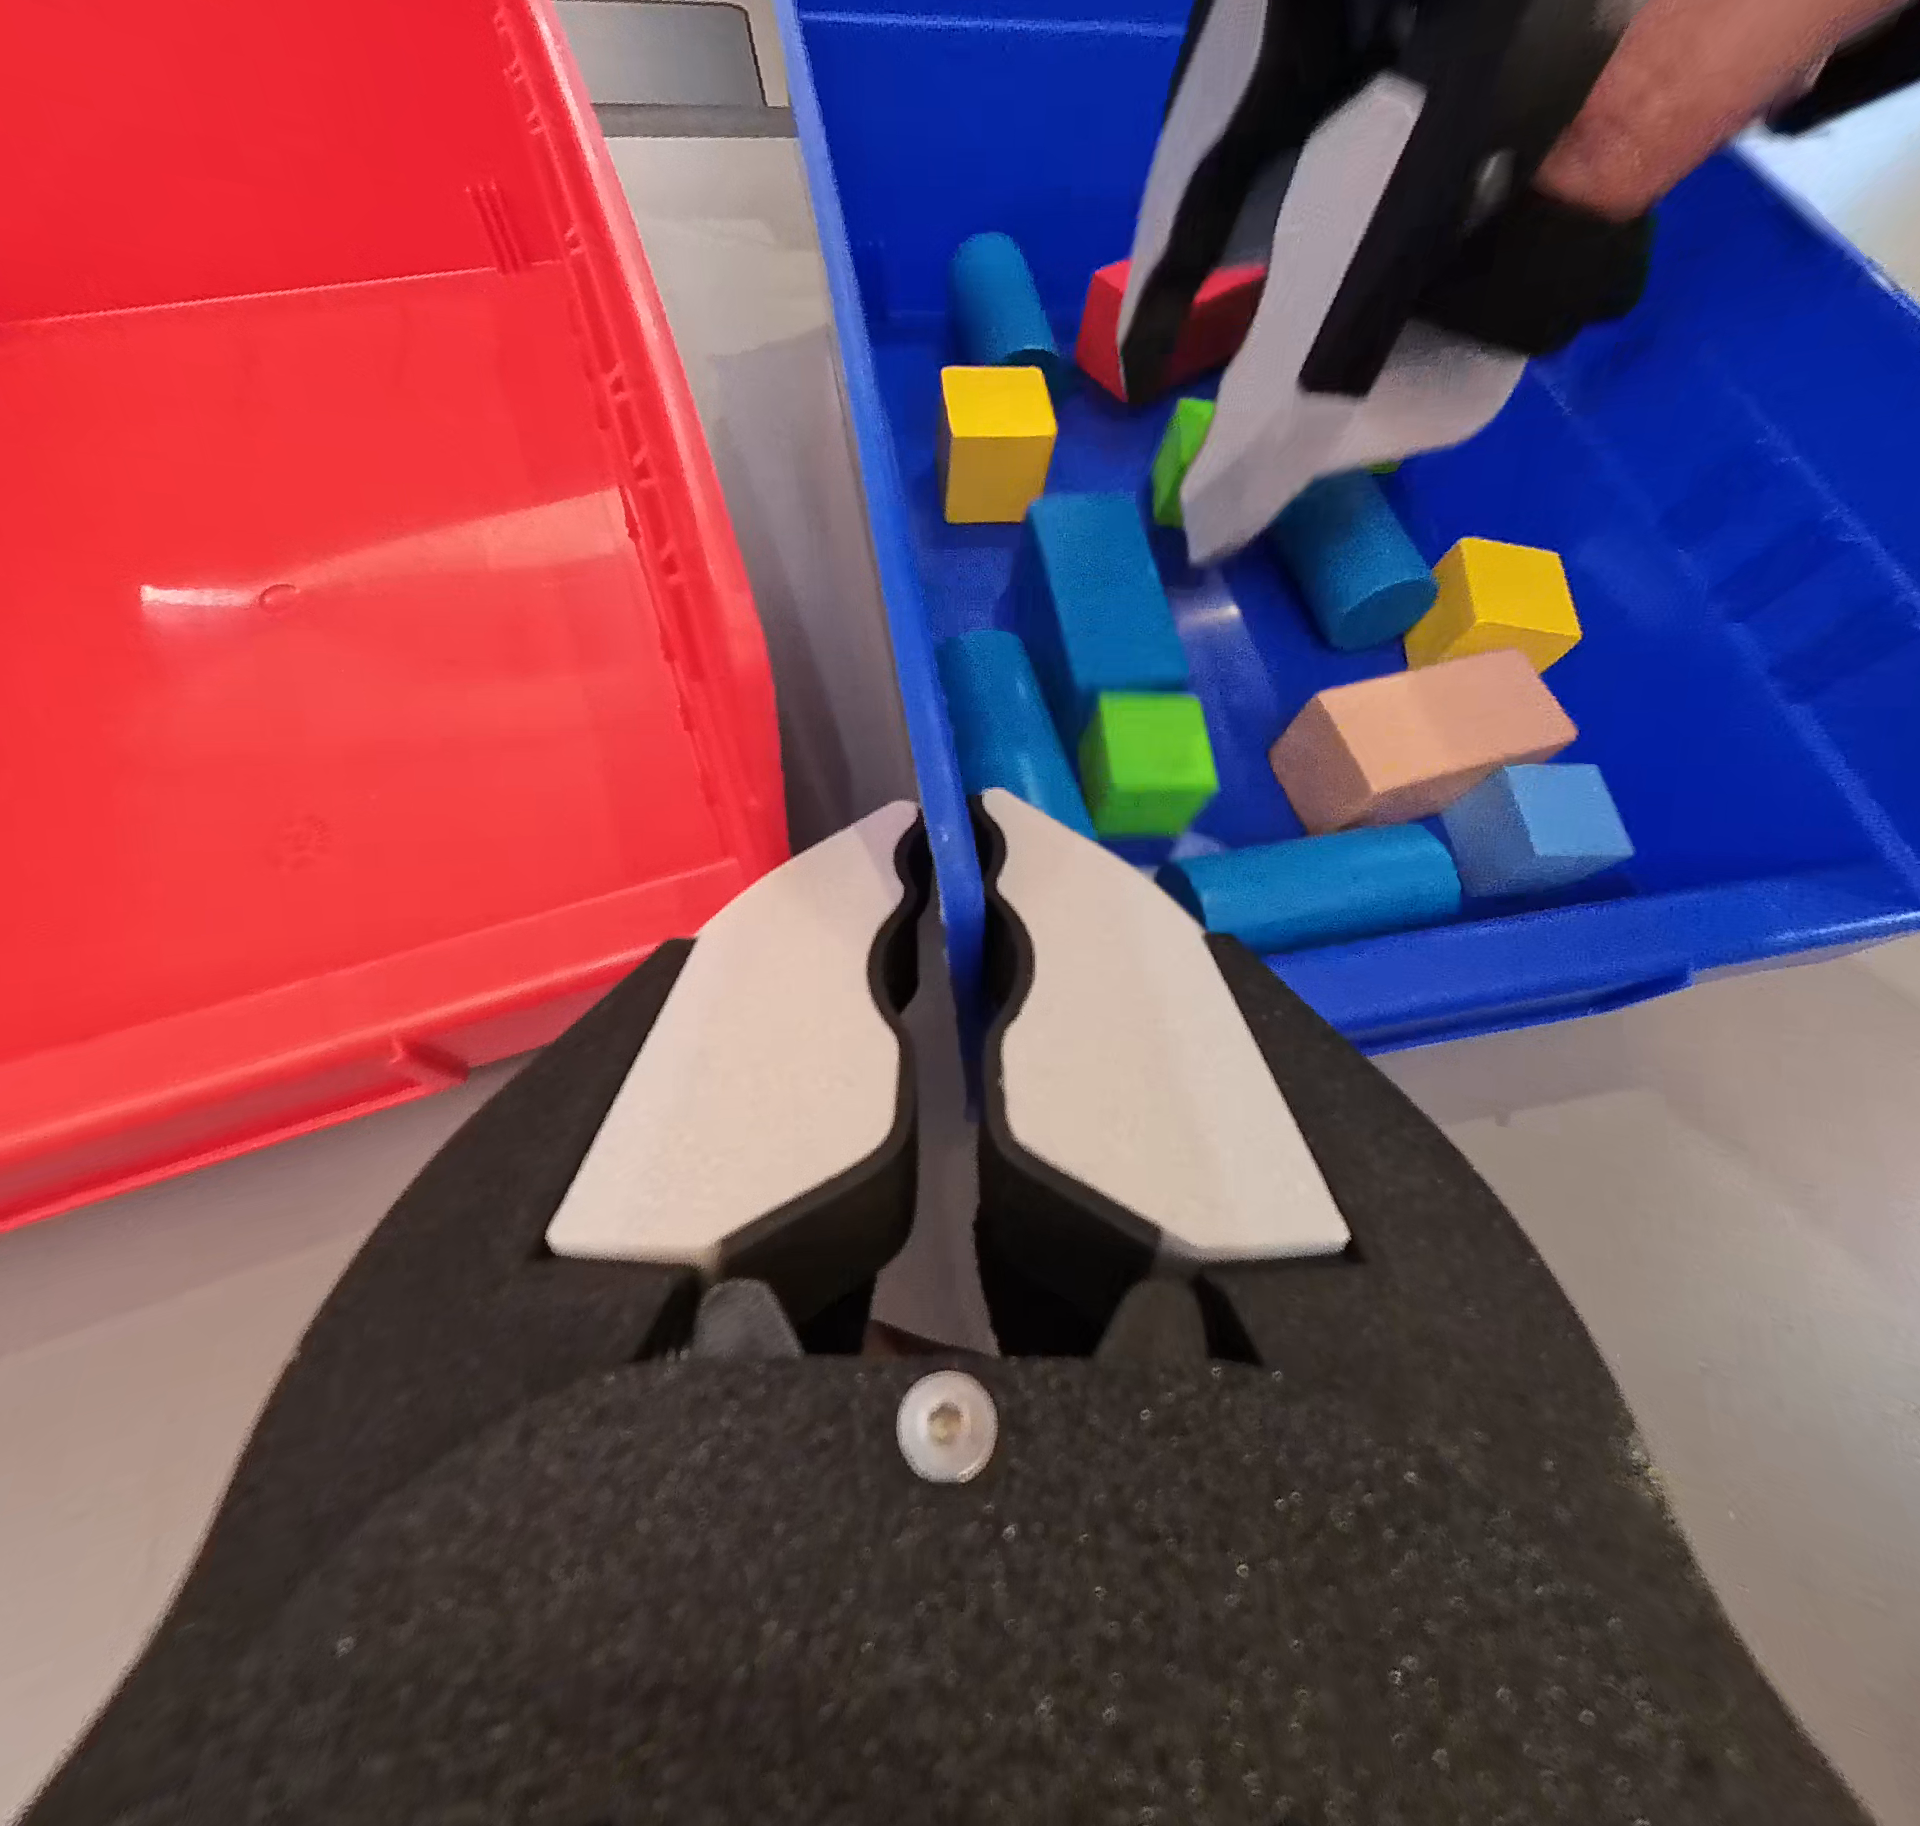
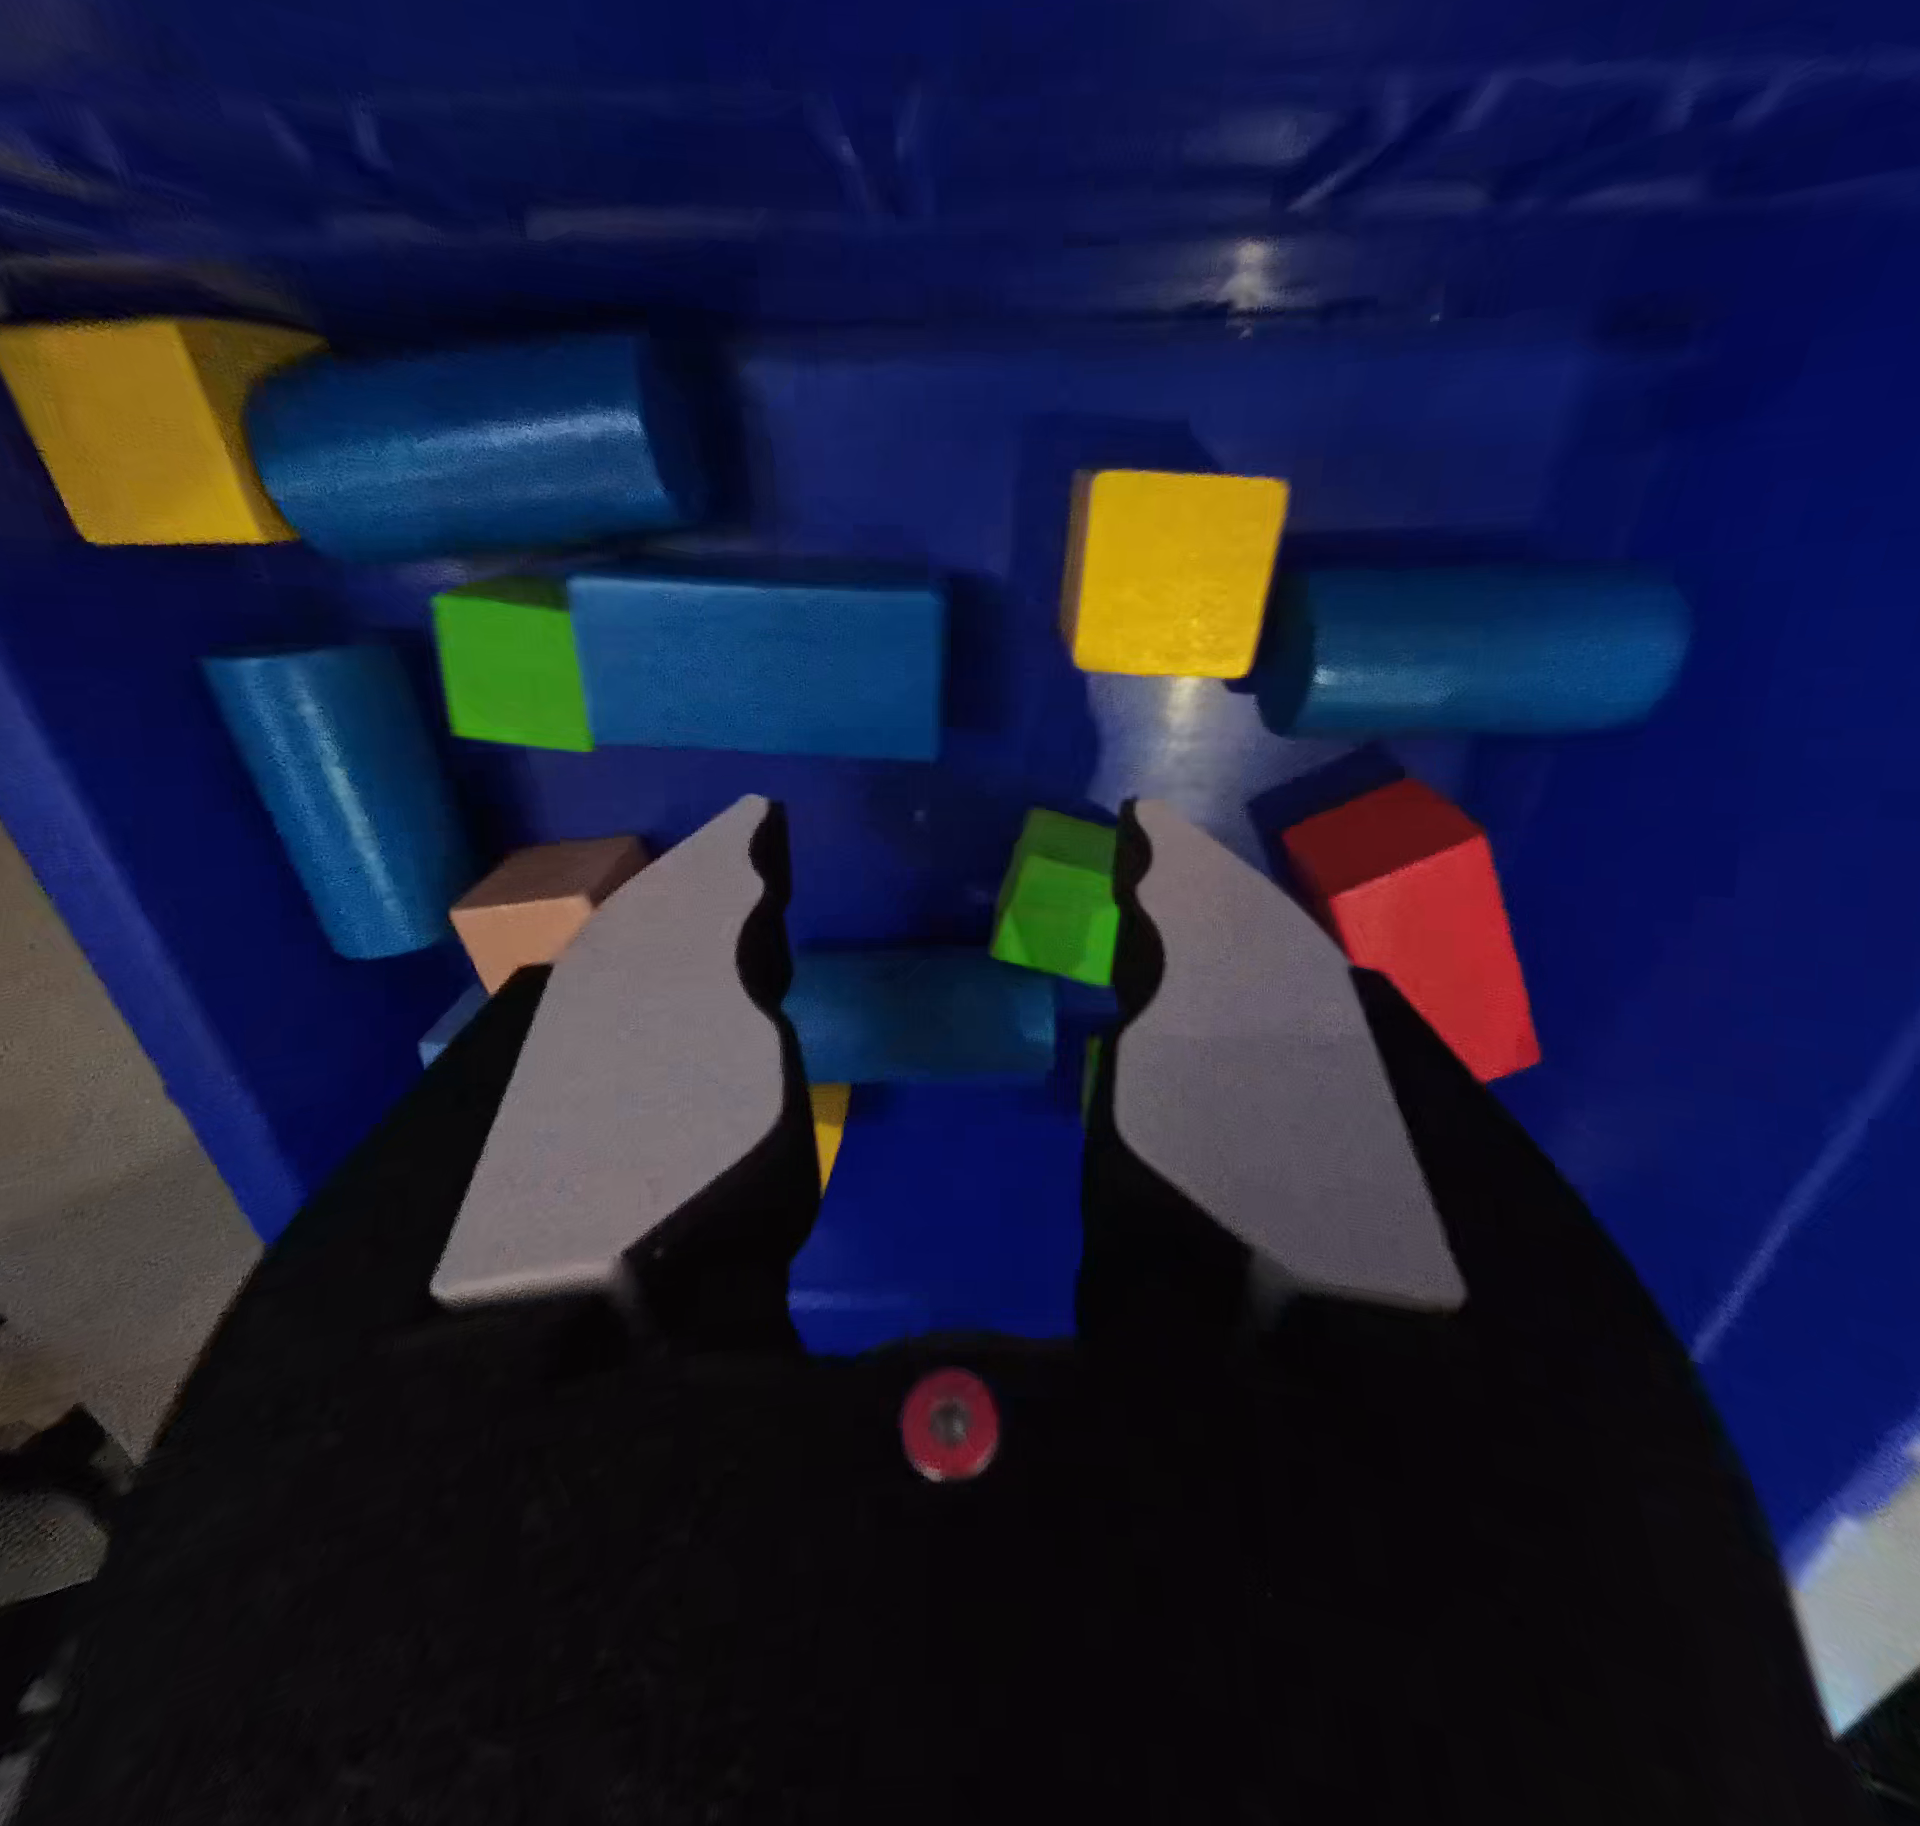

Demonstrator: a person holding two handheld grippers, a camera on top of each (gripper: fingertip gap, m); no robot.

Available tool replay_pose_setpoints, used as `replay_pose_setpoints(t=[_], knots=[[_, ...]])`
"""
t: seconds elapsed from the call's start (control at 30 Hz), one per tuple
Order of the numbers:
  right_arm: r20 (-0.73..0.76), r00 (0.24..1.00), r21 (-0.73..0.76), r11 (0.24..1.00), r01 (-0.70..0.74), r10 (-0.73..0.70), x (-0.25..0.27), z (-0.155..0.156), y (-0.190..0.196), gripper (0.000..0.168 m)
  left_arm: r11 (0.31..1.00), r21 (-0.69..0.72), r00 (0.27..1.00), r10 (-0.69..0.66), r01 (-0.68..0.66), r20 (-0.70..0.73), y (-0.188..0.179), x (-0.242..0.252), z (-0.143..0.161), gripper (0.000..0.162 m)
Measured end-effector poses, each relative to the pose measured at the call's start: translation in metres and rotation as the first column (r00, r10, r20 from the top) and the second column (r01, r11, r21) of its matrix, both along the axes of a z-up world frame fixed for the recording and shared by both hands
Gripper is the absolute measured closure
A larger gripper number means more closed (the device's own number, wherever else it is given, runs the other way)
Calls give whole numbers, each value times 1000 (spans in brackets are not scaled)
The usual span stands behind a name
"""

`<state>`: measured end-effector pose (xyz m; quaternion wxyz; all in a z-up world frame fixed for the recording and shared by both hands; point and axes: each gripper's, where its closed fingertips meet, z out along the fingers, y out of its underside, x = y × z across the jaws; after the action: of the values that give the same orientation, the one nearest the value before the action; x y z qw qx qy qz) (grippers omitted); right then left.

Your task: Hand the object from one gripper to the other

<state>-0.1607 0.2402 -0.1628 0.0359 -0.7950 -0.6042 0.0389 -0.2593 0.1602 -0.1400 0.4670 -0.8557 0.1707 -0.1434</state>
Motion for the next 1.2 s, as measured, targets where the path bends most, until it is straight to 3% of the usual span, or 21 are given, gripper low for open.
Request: replay_pose_setpoints(t=[0.1, 0.2, 0.3, 0.33, 0.43, 0.47, 0.5, 0.53, 0.57, 0.6, 0.63, 0.7, 0.77, 0.83, 0.9, 0.93, 1.0, 1.07, 1.1, 1.17, 1.2], knots=[[31, 998, 158, 986, 47, -53, 16, 30, 30, 109, 1000, 0, 1000, 0, 0, 0, 0, 0, 0, 156], [377, 915, 326, 945, 12, -142, 83, 36, 63, 114, 1000, 0, 1000, 1, -1, 1, 0, 0, 0, 156], [644, 743, 216, 975, 51, -182, 130, 14, 52, 111, 1000, 5, 1000, -2, 2, -6, 0, 2, 0, 158], [719, 679, 145, 987, 66, -151, 139, 9, 42, 121, 1000, -2, 1000, -5, 5, -2, 0, 3, 0, 158], [775, 631, 47, 999, 9, -42, 140, 4, 38, 140, 1000, -2, 1000, -5, 5, 6, -1, 5, 0, 158], [739, 673, 19, 1000, 11, -21, 134, 2, 37, 148, 1000, -2, 1000, -6, 6, 8, -1, 4, 0, 158], [637, 771, 4, 1000, 19, -17, 119, -1, 37, 159, 1000, -1, 1000, -7, 7, 9, -1, 4, 0, 158], [420, 907, 10, 999, 46, -46, 88, -2, 38, 161, 1000, 0, 1000, -8, 8, 10, -1, 4, 0, 158], [106, 992, -58, 996, 72, -66, 45, 8, 32, 149, 1000, 0, 1000, -9, 9, 11, -1, 4, 0, 158], [-130, 986, -86, 992, 95, -106, 20, 30, 33, 123, 1000, 0, 1000, -10, 10, 11, -1, 4, 0, 157], [-182, 970, -33, 987, 158, -161, 23, 45, 45, 121, 1000, 0, 1000, -10, 10, 10, -1, 4, 0, 157], [-153, 973, 50, 982, 180, -170, 37, 59, 54, 106, 1000, 0, 1000, -11, 11, 11, -1, 5, 0, 157], [-115, 975, 137, 969, 205, -190, 53, 58, 61, 108, 1000, 0, 1000, -12, 12, 10, -1, 5, 0, 157], [150, 965, 228, 957, 180, -217, 90, 37, 66, 107, 1000, -1, 1000, -9, 9, 8, -1, 4, 0, 157], [456, 865, 319, 946, 60, -209, 128, 23, 71, 131, 1000, -1, 1000, -5, 5, 4, -1, 5, 0, 158], [527, 828, 316, 948, 20, -193, 134, 14, 68, 130, 1000, -1, 1000, -5, 5, 3, -1, 5, 0, 158], [532, 827, 253, 966, 48, -180, 127, -12, 57, 106, 1000, -3, 1000, -5, 5, 4, -1, 5, 0, 158], [552, 809, 259, 964, 62, -200, 126, -15, 54, 100, 1000, -1, 1000, -5, 5, 4, -1, 5, 0, 158], [505, 836, 189, 973, 135, -214, 117, -17, 43, 83, 1000, 0, 1000, -5, 5, 4, -1, 5, 0, 158], [218, 952, -106, 964, 244, -217, 67, -7, 9, 92, 1000, 1, 1000, -7, 7, 6, -1, 5, 0, 158], [-31, 975, -338, 920, 198, -221, 27, 16, -15, 139, 1000, 1, 1000, -8, 8, 7, -1, 5, 0, 158]])
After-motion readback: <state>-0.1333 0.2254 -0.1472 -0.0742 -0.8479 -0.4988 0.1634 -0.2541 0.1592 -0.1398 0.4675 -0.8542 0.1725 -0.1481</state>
